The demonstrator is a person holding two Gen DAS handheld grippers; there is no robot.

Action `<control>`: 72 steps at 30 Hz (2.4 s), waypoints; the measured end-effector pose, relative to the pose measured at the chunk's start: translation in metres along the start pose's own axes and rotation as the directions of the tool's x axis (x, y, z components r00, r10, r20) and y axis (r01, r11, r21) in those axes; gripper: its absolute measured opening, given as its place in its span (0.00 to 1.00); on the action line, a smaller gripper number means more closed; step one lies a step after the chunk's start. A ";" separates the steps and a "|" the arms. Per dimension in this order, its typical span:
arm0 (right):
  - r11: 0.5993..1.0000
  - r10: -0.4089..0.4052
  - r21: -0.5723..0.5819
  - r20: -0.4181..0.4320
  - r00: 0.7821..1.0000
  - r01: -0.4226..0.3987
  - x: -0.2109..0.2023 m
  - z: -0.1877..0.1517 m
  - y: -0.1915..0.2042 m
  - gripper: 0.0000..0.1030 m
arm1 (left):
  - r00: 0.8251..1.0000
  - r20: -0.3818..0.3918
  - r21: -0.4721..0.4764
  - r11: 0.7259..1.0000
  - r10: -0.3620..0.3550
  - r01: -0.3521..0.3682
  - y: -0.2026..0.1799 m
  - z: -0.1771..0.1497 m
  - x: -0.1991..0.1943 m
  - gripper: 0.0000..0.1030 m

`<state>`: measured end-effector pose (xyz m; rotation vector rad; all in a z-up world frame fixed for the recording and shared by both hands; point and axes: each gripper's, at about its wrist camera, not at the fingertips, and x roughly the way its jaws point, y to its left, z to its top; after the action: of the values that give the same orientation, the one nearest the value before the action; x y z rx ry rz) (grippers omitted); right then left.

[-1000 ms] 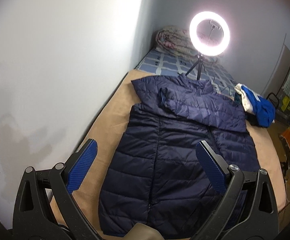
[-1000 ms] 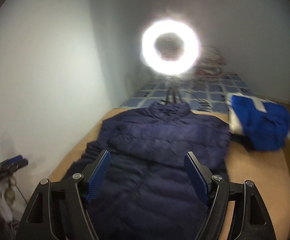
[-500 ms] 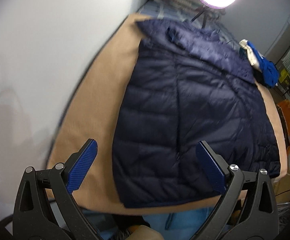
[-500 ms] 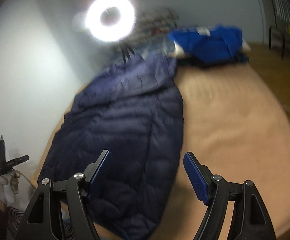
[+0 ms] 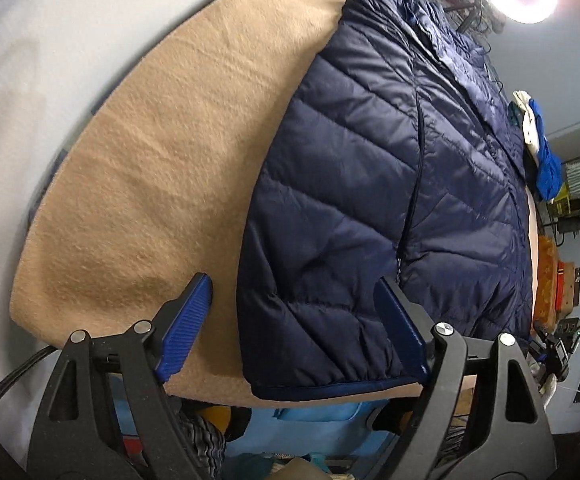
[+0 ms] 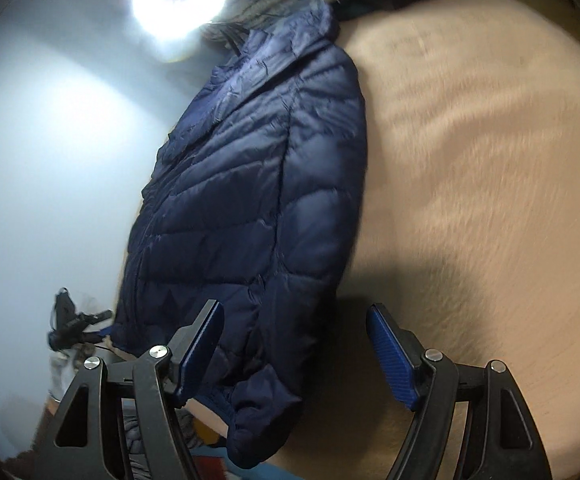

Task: Fold large clothes
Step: 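Grasp the jacket hem with the left tool while the right tool grasps the hem, then lift the hem with both tools and fold it toward the collar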

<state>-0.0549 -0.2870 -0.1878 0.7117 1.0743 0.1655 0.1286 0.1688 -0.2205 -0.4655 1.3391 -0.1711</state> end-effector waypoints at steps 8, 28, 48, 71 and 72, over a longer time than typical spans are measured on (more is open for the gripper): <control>0.996 0.087 0.020 -0.086 0.993 -0.086 0.023 -0.018 -0.002 0.59 | 0.998 -0.032 -0.008 0.999 -0.044 0.044 -0.005 0.001 0.007 0.59; 0.993 0.099 -0.062 0.008 0.995 -0.099 -0.024 -0.008 0.032 0.02 | 0.966 0.174 0.085 0.981 -0.189 0.176 -0.051 -0.002 -0.064 0.04; 0.986 0.152 -0.085 0.111 0.982 -0.143 -0.042 0.072 0.069 0.02 | 0.944 0.262 0.174 0.972 -0.200 0.158 -0.120 0.088 -0.097 0.03; 0.994 0.065 0.081 0.158 0.985 -0.078 0.058 0.279 0.056 0.02 | 0.945 0.308 0.131 0.989 -0.111 0.073 -0.168 0.291 0.016 0.03; 0.994 0.059 0.087 0.156 0.986 -0.073 0.066 0.287 0.052 0.02 | 0.946 0.308 0.128 0.990 -0.103 0.066 -0.168 0.297 0.023 0.03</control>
<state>0.2316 -0.3459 -0.1251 0.8306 0.9169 0.1162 0.4440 0.0768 -0.1245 -0.4326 0.9919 -0.2347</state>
